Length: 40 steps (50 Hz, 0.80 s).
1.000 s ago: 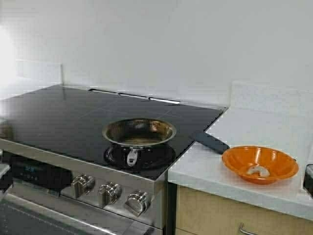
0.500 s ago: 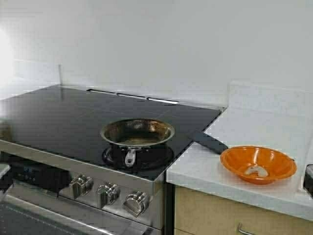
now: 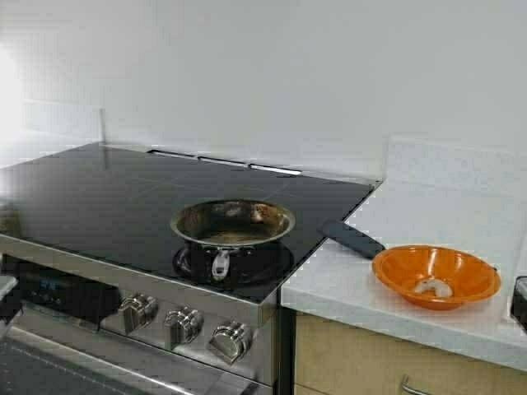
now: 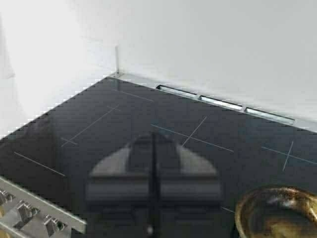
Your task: Add oil to the pan and cook the shrimp and serve it
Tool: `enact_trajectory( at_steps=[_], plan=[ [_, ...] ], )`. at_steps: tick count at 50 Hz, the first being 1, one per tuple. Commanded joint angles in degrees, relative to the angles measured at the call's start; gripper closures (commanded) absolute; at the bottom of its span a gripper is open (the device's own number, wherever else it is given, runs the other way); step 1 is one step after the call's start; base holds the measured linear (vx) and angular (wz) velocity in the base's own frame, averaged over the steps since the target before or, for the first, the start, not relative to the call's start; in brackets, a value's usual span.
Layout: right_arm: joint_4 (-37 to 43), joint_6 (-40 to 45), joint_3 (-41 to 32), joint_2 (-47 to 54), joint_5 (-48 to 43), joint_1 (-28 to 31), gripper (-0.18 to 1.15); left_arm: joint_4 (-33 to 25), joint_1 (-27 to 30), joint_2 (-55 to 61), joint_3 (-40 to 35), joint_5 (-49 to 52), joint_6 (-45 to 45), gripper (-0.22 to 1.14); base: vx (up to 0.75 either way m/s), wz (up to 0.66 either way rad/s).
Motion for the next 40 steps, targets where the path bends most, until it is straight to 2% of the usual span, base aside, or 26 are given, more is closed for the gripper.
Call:
enact_trajectory(
  at_steps=[1,4,6,11,40],
  plan=[
    [0.0,-0.09,-1.32,-1.76,1.67,-0.18,0.11,0.0,0.09,-0.53,-0.62,-0.09,0.09,0.89,0.0,0.0],
    [-0.09,0.0,-1.32,-1.85,1.93,-0.18,-0.07,0.09,0.0,-0.97,-0.62,0.0,0.09,0.89,0.0,0.0],
    [0.0,0.09,-1.41,-1.85,2.46,-0.18,-0.1,0.0,0.0,-1.05,-0.62,0.0,0.18,0.89,0.0,0.0],
    [-0.09,0.18,-1.41,-2.2,2.55,-0.18,-0.06,0.09,0.09,-1.23,-0.62,0.09,0.18,0.89,0.0,0.0],
    [0.18,0.35,4.04,-4.66,2.81,-0.18,-0.07,0.09,0.09,-1.32,-0.53,0.0,0.18,0.89,0.0,0.0]
  ],
)
